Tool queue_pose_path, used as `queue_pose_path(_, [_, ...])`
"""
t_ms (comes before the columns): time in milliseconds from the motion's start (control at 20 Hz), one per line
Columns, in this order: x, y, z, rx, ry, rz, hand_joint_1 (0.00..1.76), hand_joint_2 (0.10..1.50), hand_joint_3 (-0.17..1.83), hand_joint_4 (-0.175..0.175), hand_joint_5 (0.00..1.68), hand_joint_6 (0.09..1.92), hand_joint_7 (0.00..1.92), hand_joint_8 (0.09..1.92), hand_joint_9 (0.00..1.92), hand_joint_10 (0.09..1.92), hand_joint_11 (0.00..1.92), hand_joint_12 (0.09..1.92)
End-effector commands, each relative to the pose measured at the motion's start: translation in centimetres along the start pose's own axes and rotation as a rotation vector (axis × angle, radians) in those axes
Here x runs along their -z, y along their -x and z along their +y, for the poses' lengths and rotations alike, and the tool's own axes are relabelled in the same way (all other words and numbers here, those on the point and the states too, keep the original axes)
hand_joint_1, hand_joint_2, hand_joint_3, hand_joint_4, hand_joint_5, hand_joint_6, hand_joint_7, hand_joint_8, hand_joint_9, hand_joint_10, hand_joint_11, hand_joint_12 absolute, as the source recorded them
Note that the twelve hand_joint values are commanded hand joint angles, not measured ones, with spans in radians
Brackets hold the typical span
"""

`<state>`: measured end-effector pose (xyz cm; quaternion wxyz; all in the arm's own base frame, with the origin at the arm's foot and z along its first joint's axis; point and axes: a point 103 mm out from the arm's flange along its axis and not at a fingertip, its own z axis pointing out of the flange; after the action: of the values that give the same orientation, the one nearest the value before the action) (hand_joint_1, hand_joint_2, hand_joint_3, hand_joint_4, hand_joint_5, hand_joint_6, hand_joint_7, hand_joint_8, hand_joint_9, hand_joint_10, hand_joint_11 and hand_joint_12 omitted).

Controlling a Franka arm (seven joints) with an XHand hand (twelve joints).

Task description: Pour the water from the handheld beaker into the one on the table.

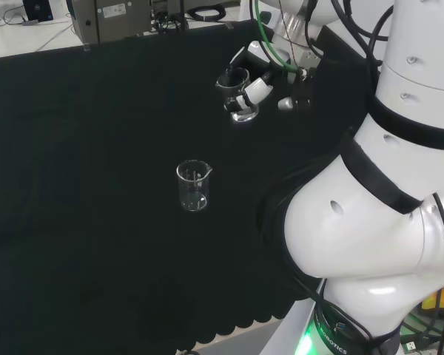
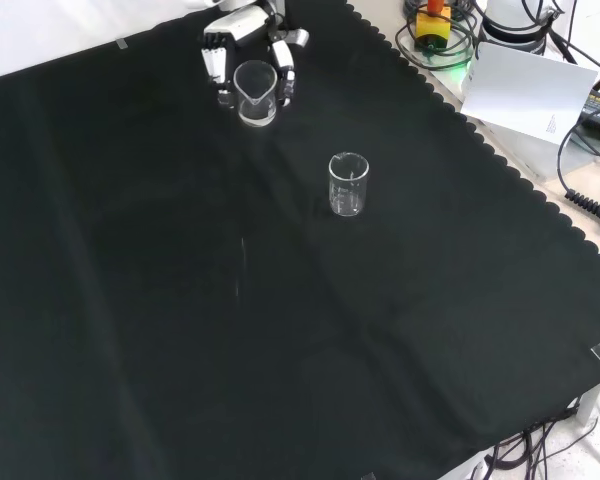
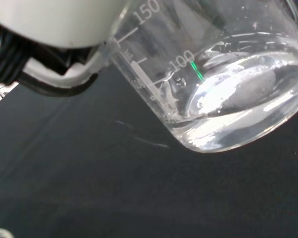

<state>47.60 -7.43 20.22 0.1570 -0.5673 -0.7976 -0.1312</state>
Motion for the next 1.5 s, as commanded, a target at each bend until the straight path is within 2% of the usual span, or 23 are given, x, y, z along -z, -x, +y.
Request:
queue_pose_path(50, [0.2, -1.6, -2.4, 0.003, -0.041, -0.018, 1.33, 0.56, 0.7, -0.175, 1.48, 0.27, 1.55, 0.19, 1.78, 0.09, 1.46, 0.63])
queue_pose_path(450, [-0.2, -3.8, -5.5, -0.004, -0.097, -0.059, 1.33, 0.56, 0.7, -0.175, 1.48, 0.27, 1.55, 0.19, 1.78, 0.09, 1.46, 0.63])
queue_pose_path(600, [-0.7, -4.3, -6.1, 0.004, -0.143, -0.08, 1.33, 0.56, 0.7, -0.175, 1.48, 0.28, 1.55, 0.19, 1.78, 0.09, 1.46, 0.63])
queue_pose_path(900, [-2.1, -5.0, -6.9, 0.002, -0.252, -0.162, 1.33, 0.56, 0.7, -0.175, 1.47, 0.28, 1.55, 0.2, 1.79, 0.09, 1.46, 0.63])
queue_pose_path(1250, [-3.8, -6.8, -7.1, 0.012, -0.326, -0.229, 1.33, 0.56, 0.71, -0.175, 1.47, 0.29, 1.55, 0.2, 1.79, 0.09, 1.46, 0.63])
queue_pose_path(1500, [-4.7, -7.7, -6.3, 0.006, -0.404, -0.266, 1.33, 0.55, 0.72, -0.175, 1.45, 0.34, 1.53, 0.25, 1.8, 0.09, 1.46, 0.64])
